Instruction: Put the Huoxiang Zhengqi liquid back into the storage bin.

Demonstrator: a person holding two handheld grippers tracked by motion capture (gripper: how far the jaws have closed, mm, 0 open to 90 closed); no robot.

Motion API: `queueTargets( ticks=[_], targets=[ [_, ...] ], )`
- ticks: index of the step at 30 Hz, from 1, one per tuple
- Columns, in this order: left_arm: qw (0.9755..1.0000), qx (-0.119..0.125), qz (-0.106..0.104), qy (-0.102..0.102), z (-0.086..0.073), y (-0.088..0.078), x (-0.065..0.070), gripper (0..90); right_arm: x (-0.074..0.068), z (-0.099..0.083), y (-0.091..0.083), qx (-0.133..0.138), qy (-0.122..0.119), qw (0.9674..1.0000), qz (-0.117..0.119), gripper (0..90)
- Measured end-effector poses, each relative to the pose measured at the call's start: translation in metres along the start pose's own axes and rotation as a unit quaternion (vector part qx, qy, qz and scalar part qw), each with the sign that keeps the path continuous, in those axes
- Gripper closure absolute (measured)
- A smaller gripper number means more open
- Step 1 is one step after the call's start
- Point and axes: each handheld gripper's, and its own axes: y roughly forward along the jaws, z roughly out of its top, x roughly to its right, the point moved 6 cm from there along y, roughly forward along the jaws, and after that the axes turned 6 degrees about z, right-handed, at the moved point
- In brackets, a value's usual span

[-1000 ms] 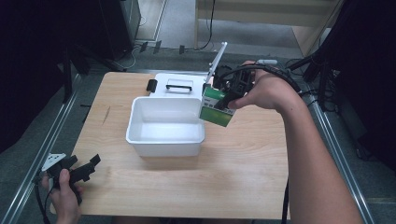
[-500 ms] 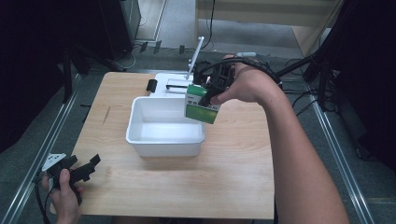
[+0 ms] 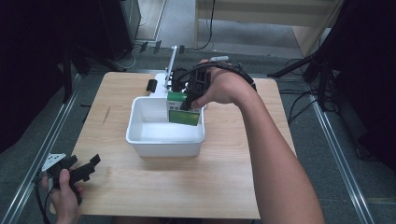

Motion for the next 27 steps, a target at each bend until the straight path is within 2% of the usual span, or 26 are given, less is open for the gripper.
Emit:
queueTargets(
  ticks=[7, 9, 14, 20, 25, 27],
  targets=[
    [1.0, 0.001, 0.0, -0.003, 0.0, 0.0, 0.0, 4.1, 0.0, 0.001, 0.014, -0.012, -0.03, 0.9995, -0.004, 64.4],
    [1.0, 0.001, 0.0, -0.002, 0.0, 0.0, 0.0, 4.1, 0.0, -0.001, 0.016, -0.016, -0.028, 0.9995, -0.005, 64.4],
    [1.0, -0.001, -0.001, -0.001, 0.0, 0.0, 0.0, 4.1, 0.003, -0.005, 0.027, -0.015, -0.04, 0.9991, -0.002, 64.3],
    [1.0, -0.002, -0.002, -0.003, 0.0, 0.0, 0.0, 4.1, 0.007, -0.013, 0.038, -0.023, -0.028, 0.9994, -0.001, 64.3],
    [1.0, -0.002, -0.001, -0.003, 0.0, 0.0, 0.0, 4.1, 0.01, -0.02, 0.048, -0.021, -0.04, 0.999, -0.001, 64.3],
    [1.0, -0.002, -0.002, -0.003, 0.0, 0.001, 0.0, 4.1, 0.011, -0.022, 0.05, -0.022, -0.036, 0.9991, -0.002, 64.3]
  ],
)
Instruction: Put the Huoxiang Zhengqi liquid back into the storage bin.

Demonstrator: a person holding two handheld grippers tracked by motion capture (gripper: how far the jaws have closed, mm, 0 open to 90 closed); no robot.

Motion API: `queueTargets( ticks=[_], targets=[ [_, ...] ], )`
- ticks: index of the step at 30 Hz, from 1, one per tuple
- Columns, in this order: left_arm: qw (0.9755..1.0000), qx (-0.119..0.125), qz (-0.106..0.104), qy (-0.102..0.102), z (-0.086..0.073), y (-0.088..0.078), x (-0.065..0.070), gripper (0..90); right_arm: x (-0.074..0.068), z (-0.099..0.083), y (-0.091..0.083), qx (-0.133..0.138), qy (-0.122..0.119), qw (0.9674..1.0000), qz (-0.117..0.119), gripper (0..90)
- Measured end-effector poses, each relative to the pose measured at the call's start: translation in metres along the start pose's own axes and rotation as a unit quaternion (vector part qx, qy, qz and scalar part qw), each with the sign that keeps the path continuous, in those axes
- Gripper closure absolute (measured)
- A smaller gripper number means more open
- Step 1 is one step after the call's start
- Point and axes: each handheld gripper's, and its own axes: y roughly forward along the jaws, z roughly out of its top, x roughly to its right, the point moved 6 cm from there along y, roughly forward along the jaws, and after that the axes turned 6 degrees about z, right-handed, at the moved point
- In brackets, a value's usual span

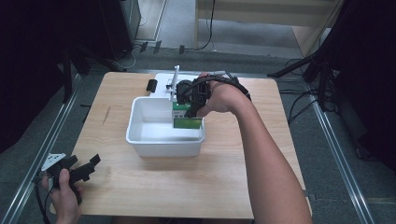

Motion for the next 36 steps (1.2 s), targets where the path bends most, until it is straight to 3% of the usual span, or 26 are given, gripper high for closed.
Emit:
queueTargets(
  ticks=[10, 12, 17, 25, 33, 36],
  targets=[
    [1.0, 0.0, 0.001, -0.001, 0.0, 0.0, 0.0, 4.1, 0.004, -0.004, 0.016, 0.006, 0.0, 1.0, 0.006, 64.2],
    [1.0, 0.001, 0.001, -0.002, 0.0, 0.0, 0.0, 4.1, 0.003, -0.005, 0.02, 0.003, 0.008, 0.9999, 0.006, 64.2],
    [1.0, 0.001, 0.0, -0.002, 0.0, 0.0, 0.0, 4.1, 0.005, -0.004, 0.033, -0.01, -0.009, 0.9999, 0.005, 64.2],
    [1.0, 0.001, 0.0, -0.001, 0.0, 0.0, 0.0, 4.1, 0.005, -0.006, 0.049, -0.013, -0.008, 0.9998, 0.012, 64.2],
    [1.0, 0.001, 0.0, -0.001, 0.0, 0.0, 0.0, 4.1, 0.005, -0.006, 0.07, -0.033, -0.017, 0.999, 0.025, 64.0],
    [1.0, 0.001, 0.0, -0.002, 0.0, 0.0, 0.0, 4.1, 0.005, -0.006, 0.072, -0.031, -0.009, 0.9992, 0.024, 63.8]
  ],
)
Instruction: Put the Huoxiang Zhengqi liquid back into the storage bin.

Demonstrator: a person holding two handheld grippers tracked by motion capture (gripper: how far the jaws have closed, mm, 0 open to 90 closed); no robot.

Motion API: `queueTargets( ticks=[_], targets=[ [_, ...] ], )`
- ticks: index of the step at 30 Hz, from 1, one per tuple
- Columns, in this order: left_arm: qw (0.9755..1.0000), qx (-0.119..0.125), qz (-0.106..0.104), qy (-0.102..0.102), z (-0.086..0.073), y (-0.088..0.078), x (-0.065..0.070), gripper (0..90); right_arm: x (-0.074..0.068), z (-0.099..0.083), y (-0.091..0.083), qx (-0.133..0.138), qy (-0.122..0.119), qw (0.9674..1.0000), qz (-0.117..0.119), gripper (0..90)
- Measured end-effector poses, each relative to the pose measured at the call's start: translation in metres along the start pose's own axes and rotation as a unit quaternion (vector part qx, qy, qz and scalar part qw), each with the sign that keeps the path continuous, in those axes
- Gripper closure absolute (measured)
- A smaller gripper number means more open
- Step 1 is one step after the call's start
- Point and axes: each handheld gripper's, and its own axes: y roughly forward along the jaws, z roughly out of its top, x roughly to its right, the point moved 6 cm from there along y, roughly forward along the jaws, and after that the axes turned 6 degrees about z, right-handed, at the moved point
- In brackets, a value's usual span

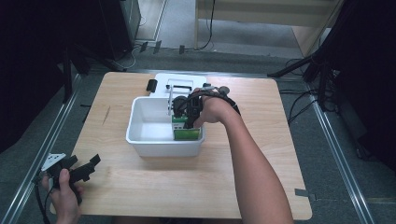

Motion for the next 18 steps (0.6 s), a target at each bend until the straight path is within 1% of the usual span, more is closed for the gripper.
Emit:
queueTargets(
  ticks=[2, 3, 4, 6, 7, 8, 9, 10, 11, 13, 14, 16, 17, 18],
  targets=[
    [1.0, 0.0, 0.0, 0.001, 0.0, 0.0, 0.0, 4.1, 0.001, 0.0, 0.0, 0.001, 0.004, 1.0, 0.001, 63.5],
    [1.0, 0.0, 0.0, 0.0, 0.0, 0.0, 0.0, 4.1, 0.002, 0.0, 0.0, 0.003, -0.001, 1.0, 0.002, 63.3],
    [1.0, -0.001, 0.0, 0.0, 0.0, 0.0, 0.0, 4.1, 0.001, -0.001, 0.0, 0.002, 0.004, 1.0, 0.001, 62.9],
    [1.0, -0.001, 0.0, 0.001, 0.0, 0.0, 0.0, 4.1, 0.002, 0.0, 0.0, 0.004, 0.002, 1.0, 0.001, 61.8],
    [1.0, -0.001, 0.0, 0.0, 0.0, 0.0, 0.0, 4.1, 0.002, -0.001, -0.001, 0.002, 0.009, 1.0, -0.001, 61.0],
    [1.0, -0.001, 0.0, 0.0, 0.0, 0.0, 0.0, 4.1, 0.002, -0.001, -0.002, 0.005, 0.007, 1.0, 0.001, 59.8],
    [1.0, -0.001, 0.0, 0.0, 0.0, 0.0, 0.0, 4.1, 0.001, -0.001, -0.003, 0.005, 0.015, 0.9999, 0.001, 58.1],
    [1.0, -0.001, 0.0, 0.0, 0.0, 0.0, 0.0, 4.1, 0.001, -0.001, -0.003, 0.005, 0.015, 0.9999, 0.001, 58.1],
    [1.0, -0.001, 0.0, 0.0, 0.0, 0.0, 0.0, 4.1, 0.001, 0.0, -0.007, 0.012, 0.022, 0.9997, 0.002, 56.0],
    [1.0, -0.001, -0.001, 0.0, 0.0, 0.0, 0.0, 4.1, 0.002, 0.0, -0.008, 0.013, 0.021, 0.9997, 0.002, 55.2],
    [1.0, -0.001, 0.0, 0.0, 0.0, 0.0, 0.0, 4.1, 0.001, -0.001, -0.011, 0.016, 0.028, 0.9995, -0.001, 52.5],
    [1.0, -0.001, -0.001, 0.0, 0.0, 0.0, 0.0, 4.1, 0.001, -0.001, -0.012, 0.017, 0.031, 0.9994, -0.001, 51.7],
    [1.0, -0.001, -0.001, 0.0, 0.0, 0.0, 0.0, 4.1, 0.001, -0.002, -0.015, 0.018, 0.039, 0.9991, -0.004, 48.9],
    [1.0, -0.001, -0.001, 0.0, 0.0, 0.0, 0.0, 4.1, 0.002, -0.002, -0.016, 0.022, 0.037, 0.999, -0.006, 47.9]
  ],
)
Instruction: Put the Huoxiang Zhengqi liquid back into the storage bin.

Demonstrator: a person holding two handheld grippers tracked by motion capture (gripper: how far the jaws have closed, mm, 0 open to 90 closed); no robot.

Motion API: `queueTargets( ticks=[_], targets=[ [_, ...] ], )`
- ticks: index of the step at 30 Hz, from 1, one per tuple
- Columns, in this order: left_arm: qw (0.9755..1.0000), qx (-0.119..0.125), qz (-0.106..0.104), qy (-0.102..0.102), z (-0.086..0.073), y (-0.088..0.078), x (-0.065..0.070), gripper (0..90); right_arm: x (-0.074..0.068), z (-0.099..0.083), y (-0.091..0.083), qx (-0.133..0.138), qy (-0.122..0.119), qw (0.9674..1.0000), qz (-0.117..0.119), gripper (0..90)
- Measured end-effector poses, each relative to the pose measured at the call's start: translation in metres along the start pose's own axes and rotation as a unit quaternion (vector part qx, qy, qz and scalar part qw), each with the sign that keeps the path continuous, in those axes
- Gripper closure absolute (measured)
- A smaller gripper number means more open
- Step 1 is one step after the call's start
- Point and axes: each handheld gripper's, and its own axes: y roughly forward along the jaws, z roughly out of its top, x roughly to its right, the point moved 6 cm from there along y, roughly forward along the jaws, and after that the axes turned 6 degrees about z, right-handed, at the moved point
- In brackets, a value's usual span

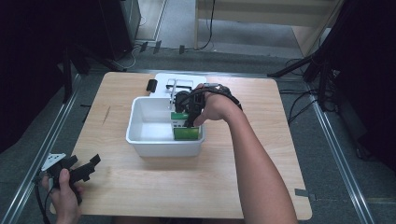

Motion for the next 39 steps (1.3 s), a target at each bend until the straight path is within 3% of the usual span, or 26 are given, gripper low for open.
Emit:
queueTargets(
  ticks=[11, 12, 19, 26, 28, 33, 34, 35, 39],
  targets=[
    [1.0, 0.0, 0.002, 0.0, 0.0, 0.0, 0.0, 4.1, 0.003, -0.008, -0.027, 0.043, 0.05, 0.9977, -0.015, 40.2],
    [1.0, 0.001, 0.002, 0.001, 0.0, 0.0, 0.0, 4.1, 0.004, -0.011, -0.034, 0.055, 0.061, 0.9964, -0.021, 38.8],
    [1.0, 0.001, 0.003, 0.001, 0.0, 0.0, 0.0, 4.0, 0.007, -0.03, -0.054, 0.068, 0.096, 0.9921, -0.044, 35.7],
    [1.0, 0.002, 0.006, 0.002, 0.0, 0.0, 0.0, 4.1, 0.007, -0.05, -0.068, 0.094, 0.135, 0.9846, -0.059, 35.2],
    [1.0, 0.003, 0.007, 0.002, 0.0, 0.0, 0.0, 4.1, 0.008, -0.055, -0.071, 0.103, 0.145, 0.982, -0.065, 34.9],
    [0.9999, 0.004, 0.012, 0.003, 0.0, 0.0, 0.0, 4.1, 0.009, -0.073, -0.076, 0.134, 0.181, 0.9712, -0.078, 34.0],
    [0.9999, 0.004, 0.012, 0.003, 0.0, 0.0, 0.0, 4.1, 0.009, -0.073, -0.076, 0.134, 0.181, 0.9712, -0.078, 34.0],
    [0.9999, 0.006, 0.015, 0.005, 0.0, 0.0, 0.0, 4.1, 0.009, -0.081, -0.077, 0.141, 0.196, 0.9667, -0.085, 33.5],
    [0.9998, 0.009, 0.018, 0.007, 0.001, -0.001, 0.0, 4.1, 0.01, -0.099, -0.078, 0.163, 0.227, 0.9545, -0.104, 33.3]
  ],
)
